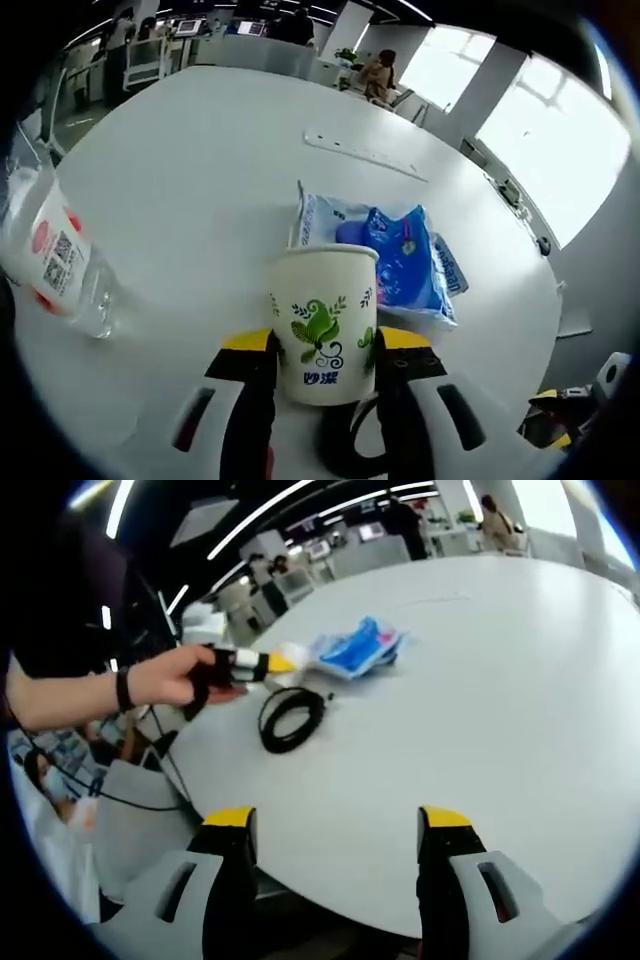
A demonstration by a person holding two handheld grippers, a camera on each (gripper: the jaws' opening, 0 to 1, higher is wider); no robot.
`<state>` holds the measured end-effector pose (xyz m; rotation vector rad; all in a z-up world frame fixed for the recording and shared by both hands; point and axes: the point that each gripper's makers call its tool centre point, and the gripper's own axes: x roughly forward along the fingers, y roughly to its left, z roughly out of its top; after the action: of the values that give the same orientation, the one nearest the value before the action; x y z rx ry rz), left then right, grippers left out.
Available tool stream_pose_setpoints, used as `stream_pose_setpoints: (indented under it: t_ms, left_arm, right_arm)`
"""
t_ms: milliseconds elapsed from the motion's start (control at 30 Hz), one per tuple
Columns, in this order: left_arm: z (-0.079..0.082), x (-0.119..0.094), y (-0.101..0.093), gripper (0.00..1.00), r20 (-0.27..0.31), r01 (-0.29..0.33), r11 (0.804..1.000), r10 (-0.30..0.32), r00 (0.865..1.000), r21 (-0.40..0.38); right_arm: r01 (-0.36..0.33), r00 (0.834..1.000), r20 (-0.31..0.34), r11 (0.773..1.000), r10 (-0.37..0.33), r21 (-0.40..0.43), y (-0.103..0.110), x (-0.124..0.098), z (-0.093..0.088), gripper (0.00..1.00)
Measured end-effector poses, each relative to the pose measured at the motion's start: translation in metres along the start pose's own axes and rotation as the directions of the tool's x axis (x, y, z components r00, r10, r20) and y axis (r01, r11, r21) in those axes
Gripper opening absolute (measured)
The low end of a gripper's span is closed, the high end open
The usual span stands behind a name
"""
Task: Arrange the tabletop items into an orderly group along one side of the table until the central work area is clear of visible clutter.
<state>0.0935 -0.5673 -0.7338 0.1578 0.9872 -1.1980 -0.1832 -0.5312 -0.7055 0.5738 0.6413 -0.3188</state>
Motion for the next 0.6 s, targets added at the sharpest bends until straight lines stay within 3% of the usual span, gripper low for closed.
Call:
stream_pose_setpoints:
  t_ms: [267,600]
  left_arm:
    - [0.0,-0.016,0.009,0.38,0.014,0.005,0.999,-0.005,1.0,0.031]
    - [-0.014,-0.045,0.021,0.38,0.008,0.003,0.993,-0.004,1.0,0.115]
  right_arm:
    - [-0.013,1.0,-0.005,1.0,0.013,-0.012,0.004,0.005,0.002,0.63]
    - [-0.038,0.999,-0.013,0.999,0.037,-0.035,0.016,0.011,0.004,0.63]
